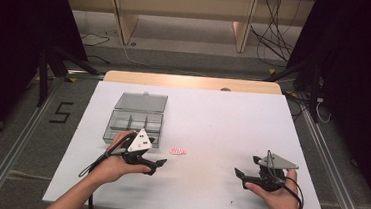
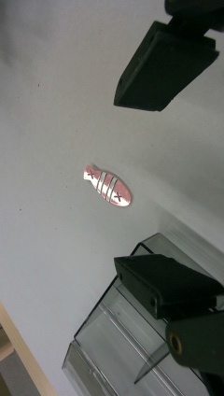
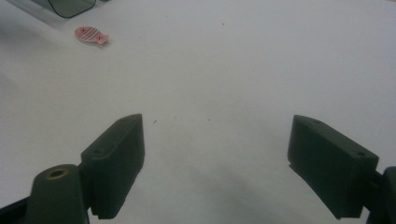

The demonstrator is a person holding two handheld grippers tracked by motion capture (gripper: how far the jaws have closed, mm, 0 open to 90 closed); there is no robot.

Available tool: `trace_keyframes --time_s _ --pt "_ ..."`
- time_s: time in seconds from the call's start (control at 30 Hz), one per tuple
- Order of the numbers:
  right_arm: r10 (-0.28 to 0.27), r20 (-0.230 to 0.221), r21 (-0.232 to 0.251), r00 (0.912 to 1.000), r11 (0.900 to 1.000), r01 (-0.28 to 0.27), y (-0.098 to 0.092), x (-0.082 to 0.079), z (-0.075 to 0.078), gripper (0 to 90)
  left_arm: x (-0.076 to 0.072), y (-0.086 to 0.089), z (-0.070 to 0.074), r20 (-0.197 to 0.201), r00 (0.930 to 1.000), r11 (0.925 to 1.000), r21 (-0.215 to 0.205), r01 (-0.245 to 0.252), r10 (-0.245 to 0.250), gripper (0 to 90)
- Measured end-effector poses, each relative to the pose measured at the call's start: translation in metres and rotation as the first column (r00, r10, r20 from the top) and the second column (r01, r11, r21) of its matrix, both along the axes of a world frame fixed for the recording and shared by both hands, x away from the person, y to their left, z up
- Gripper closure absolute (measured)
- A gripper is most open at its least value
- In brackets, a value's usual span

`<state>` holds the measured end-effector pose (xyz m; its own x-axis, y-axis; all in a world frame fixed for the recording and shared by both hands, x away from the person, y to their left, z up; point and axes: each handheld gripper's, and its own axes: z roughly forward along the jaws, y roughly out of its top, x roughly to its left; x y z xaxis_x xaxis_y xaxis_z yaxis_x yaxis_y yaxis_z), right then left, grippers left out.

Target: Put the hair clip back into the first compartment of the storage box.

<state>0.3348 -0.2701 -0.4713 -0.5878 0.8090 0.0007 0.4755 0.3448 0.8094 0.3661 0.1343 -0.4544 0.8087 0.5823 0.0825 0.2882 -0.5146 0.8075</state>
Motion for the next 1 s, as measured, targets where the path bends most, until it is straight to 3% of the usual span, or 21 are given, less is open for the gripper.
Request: trace_keyframes --time_s 0.47,1.0 --pt "-0.003 0.001 0.006 1.0 1.0 0.003 0.001 0.0 0.0 20.1 0.011 -0.027 -0.008 -0.016 0.9995 0.9993 0.026 0.028 -0.028 20.2" --pt "-0.001 0.0 0.02 1.0 1.0 0.001 0.002 0.001 0.001 20.4 0.029 -0.053 -0.025 -0.037 0.9991 0.9942 0.105 0.024 -0.021 22.8"
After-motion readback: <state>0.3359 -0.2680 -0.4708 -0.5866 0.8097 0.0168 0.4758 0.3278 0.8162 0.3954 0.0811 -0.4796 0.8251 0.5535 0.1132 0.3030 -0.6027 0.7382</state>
